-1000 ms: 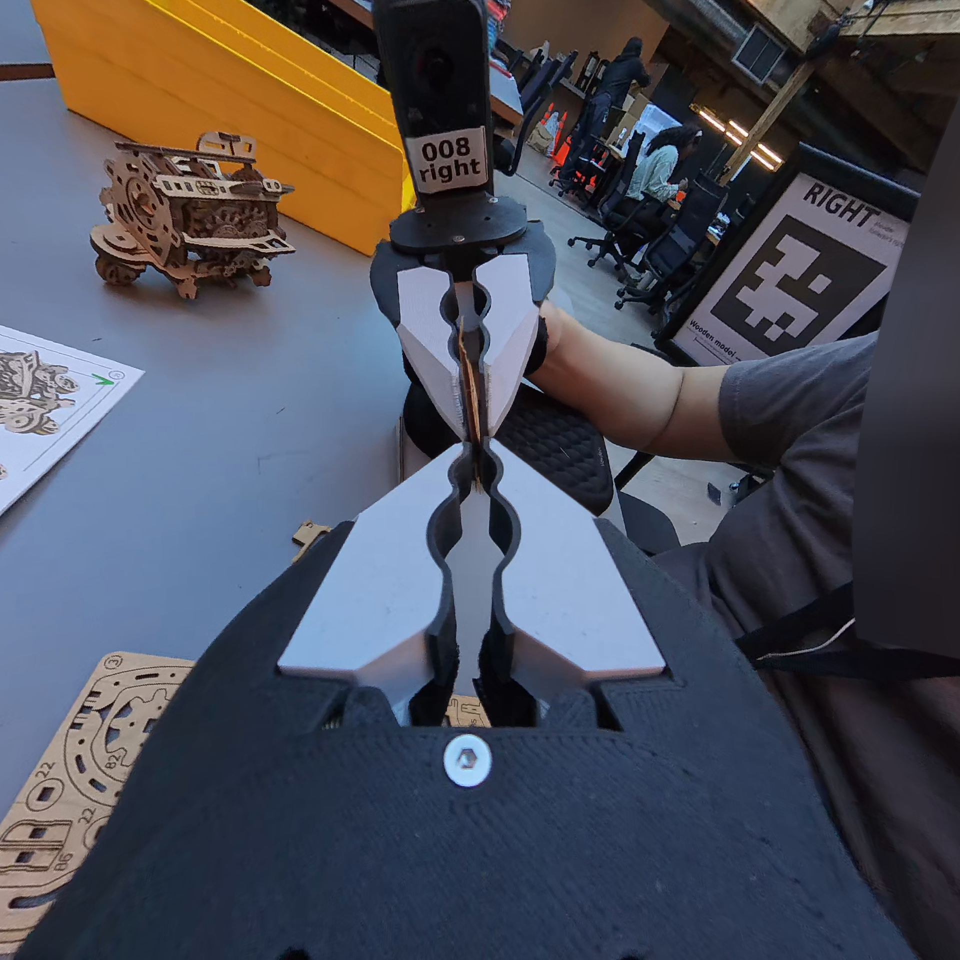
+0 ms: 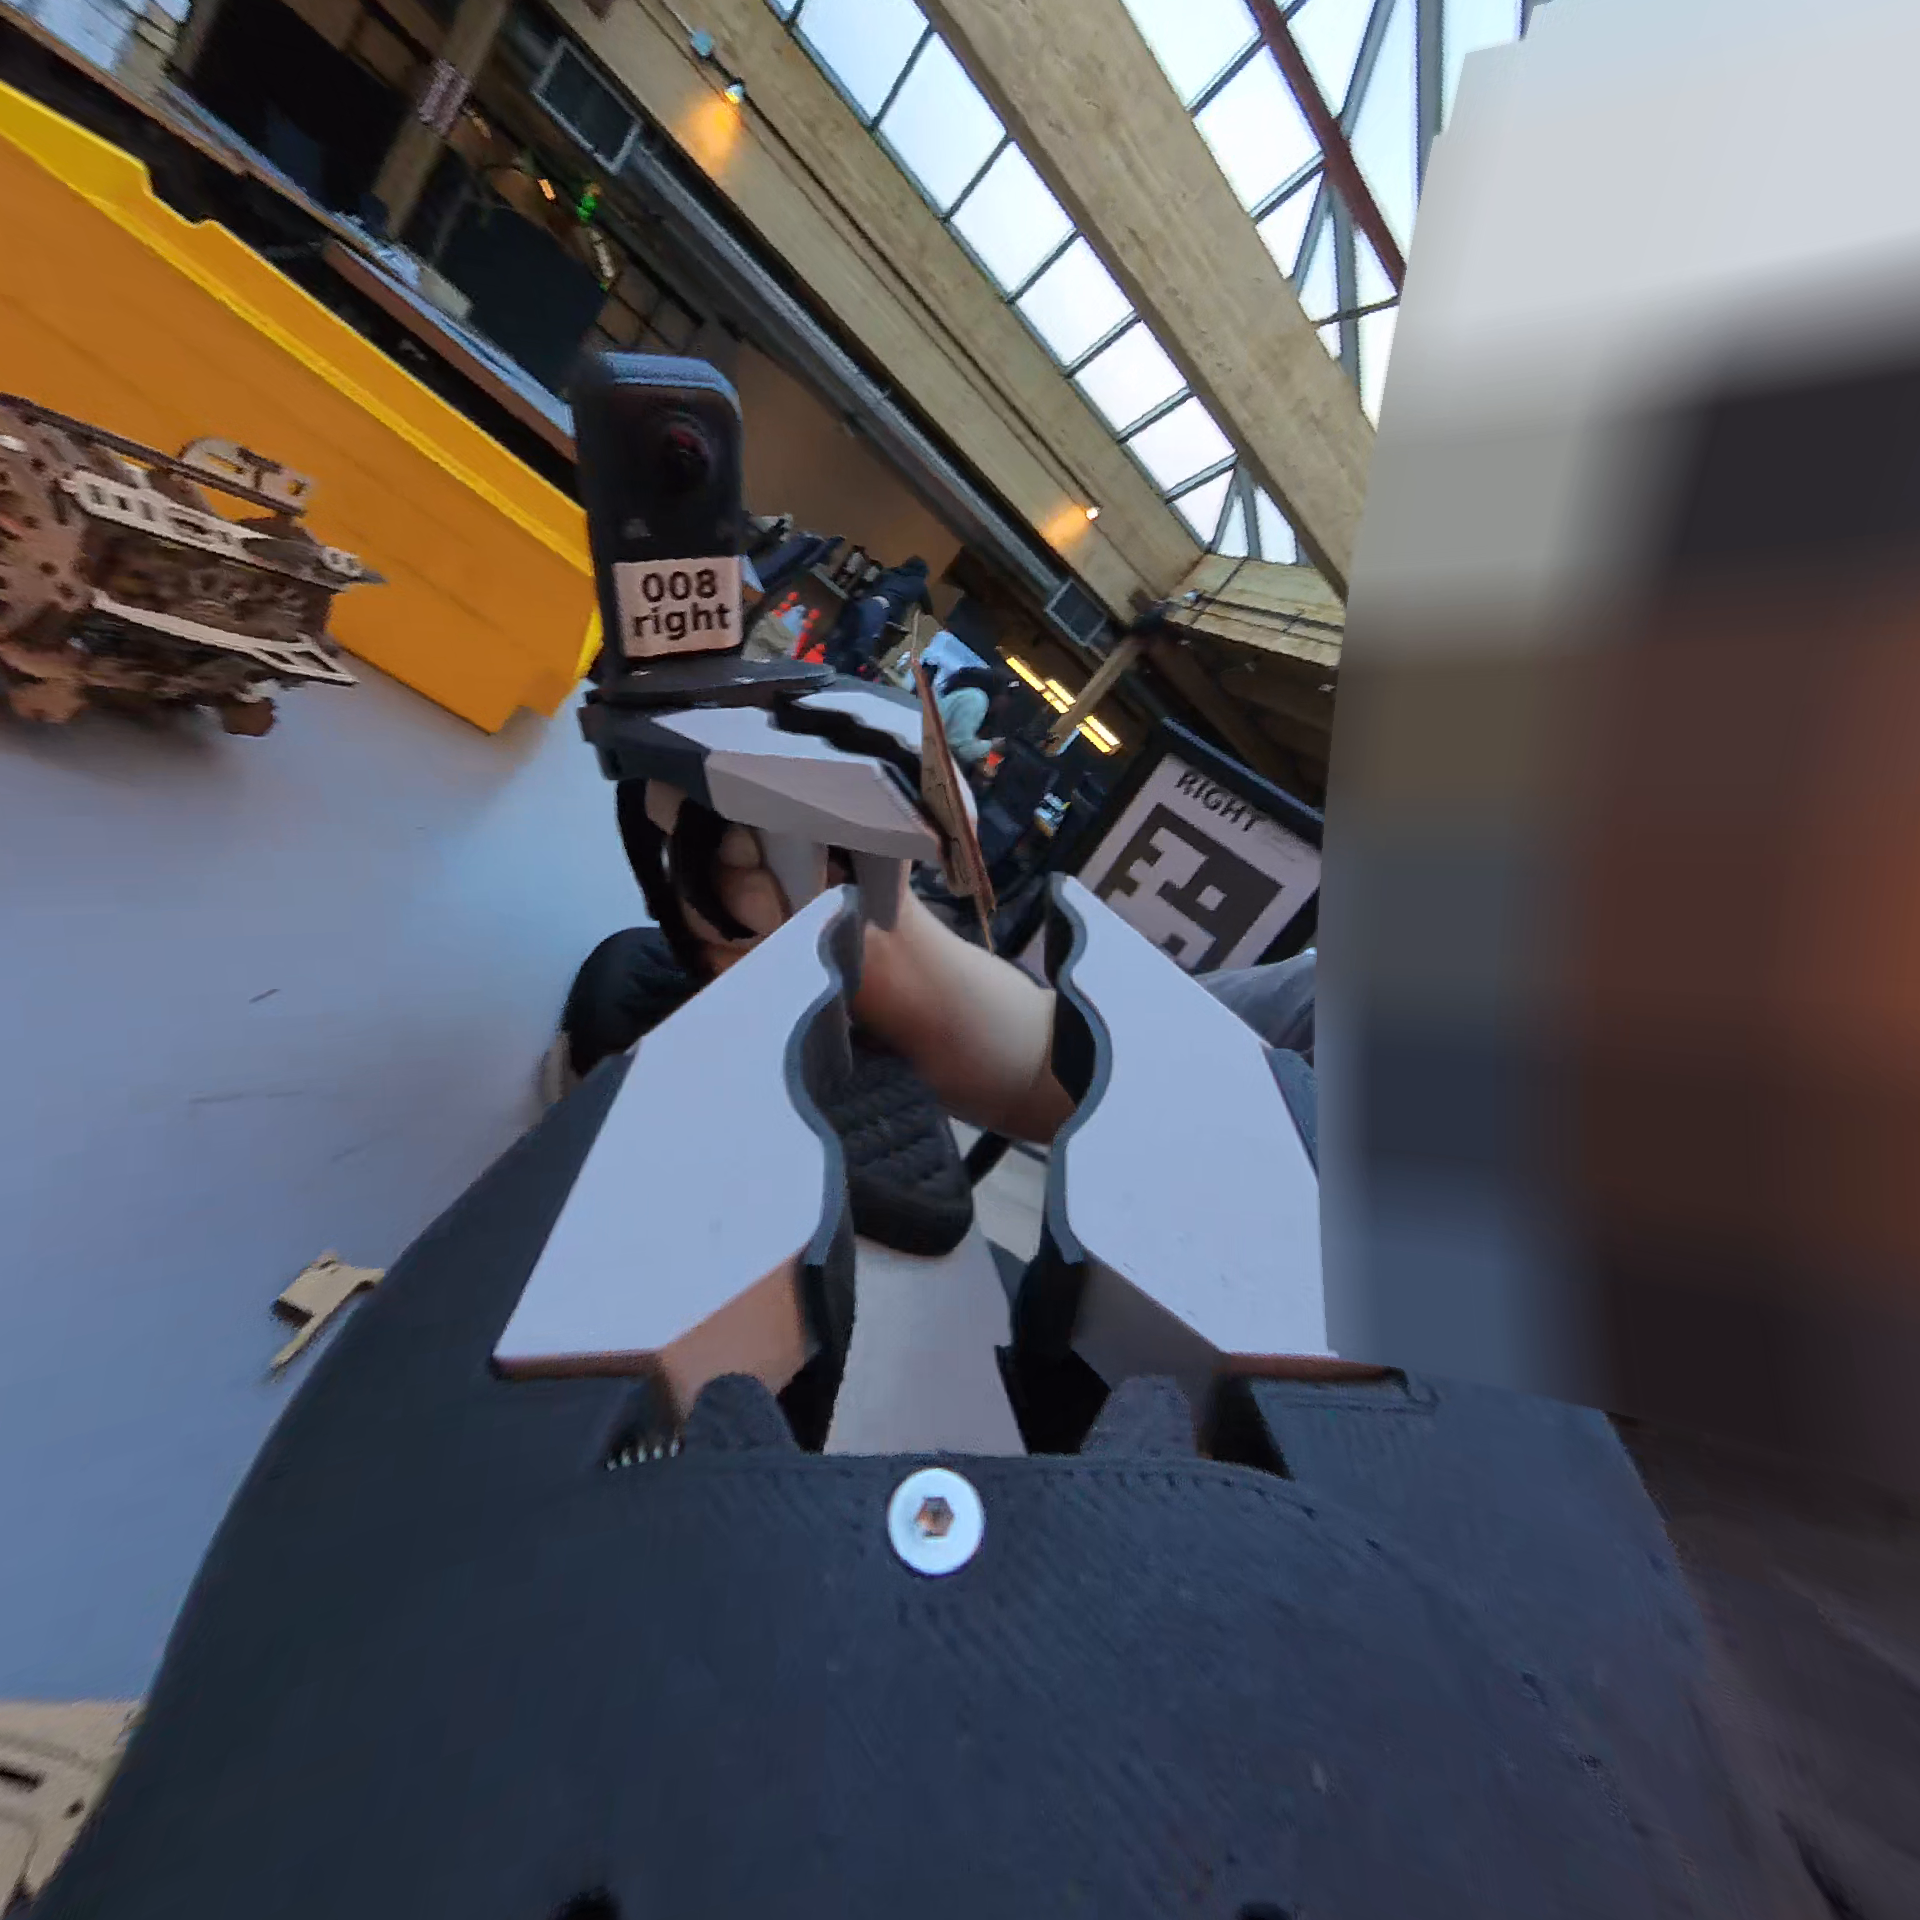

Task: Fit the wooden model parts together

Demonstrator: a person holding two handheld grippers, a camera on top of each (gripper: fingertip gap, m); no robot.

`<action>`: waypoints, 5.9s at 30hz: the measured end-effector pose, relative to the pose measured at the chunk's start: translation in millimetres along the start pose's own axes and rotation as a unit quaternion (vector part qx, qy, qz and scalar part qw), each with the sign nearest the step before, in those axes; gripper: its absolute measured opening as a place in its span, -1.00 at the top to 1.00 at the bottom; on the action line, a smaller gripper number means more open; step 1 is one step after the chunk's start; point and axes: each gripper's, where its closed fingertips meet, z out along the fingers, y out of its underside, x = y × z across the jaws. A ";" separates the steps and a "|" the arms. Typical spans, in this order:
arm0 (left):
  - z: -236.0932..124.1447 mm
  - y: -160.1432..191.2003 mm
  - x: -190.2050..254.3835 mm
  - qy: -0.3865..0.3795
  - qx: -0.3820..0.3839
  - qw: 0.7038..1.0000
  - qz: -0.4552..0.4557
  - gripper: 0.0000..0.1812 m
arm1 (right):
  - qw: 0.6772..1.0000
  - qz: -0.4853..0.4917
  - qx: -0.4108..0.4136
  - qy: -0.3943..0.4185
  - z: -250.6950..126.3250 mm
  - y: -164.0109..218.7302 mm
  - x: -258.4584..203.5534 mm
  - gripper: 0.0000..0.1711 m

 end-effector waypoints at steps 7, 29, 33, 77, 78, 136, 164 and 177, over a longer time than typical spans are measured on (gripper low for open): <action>1.6 6.3 -20.5 -0.100 -0.027 0.992 0.071 0.99 | 0.997 -0.026 0.008 0.077 -5.4 -2.1 22.6 1.00; -5.9 3.3 -40.9 -0.215 -0.036 0.966 0.143 1.00 | 0.982 -0.065 0.005 0.177 -5.9 -1.6 44.1 0.96; -6.2 3.6 -42.0 -0.219 -0.038 0.964 0.146 1.00 | 0.982 -0.061 0.005 0.178 -6.8 -1.6 45.2 0.96; 4.1 -8.1 -32.7 -0.242 0.040 0.950 0.193 1.00 | 0.966 -0.170 0.058 0.187 -7.5 -18.8 31.4 0.94; 4.1 -8.5 -32.9 -0.244 0.041 0.949 0.195 1.00 | 0.968 -0.160 0.062 0.183 -7.7 -19.2 31.5 0.94; -13.8 8.7 -77.5 -0.268 0.021 0.963 0.033 1.00 | 0.966 -0.001 -0.080 0.247 -21.4 25.9 81.2 0.97; -21.4 18.7 -98.4 -0.308 0.028 0.951 0.003 1.00 | 0.946 -0.029 -0.122 0.300 -29.4 35.4 99.4 0.95; -17.3 18.9 -91.5 -0.298 0.016 0.954 0.027 0.99 | 0.959 0.001 -0.115 0.259 -28.2 35.4 92.0 0.96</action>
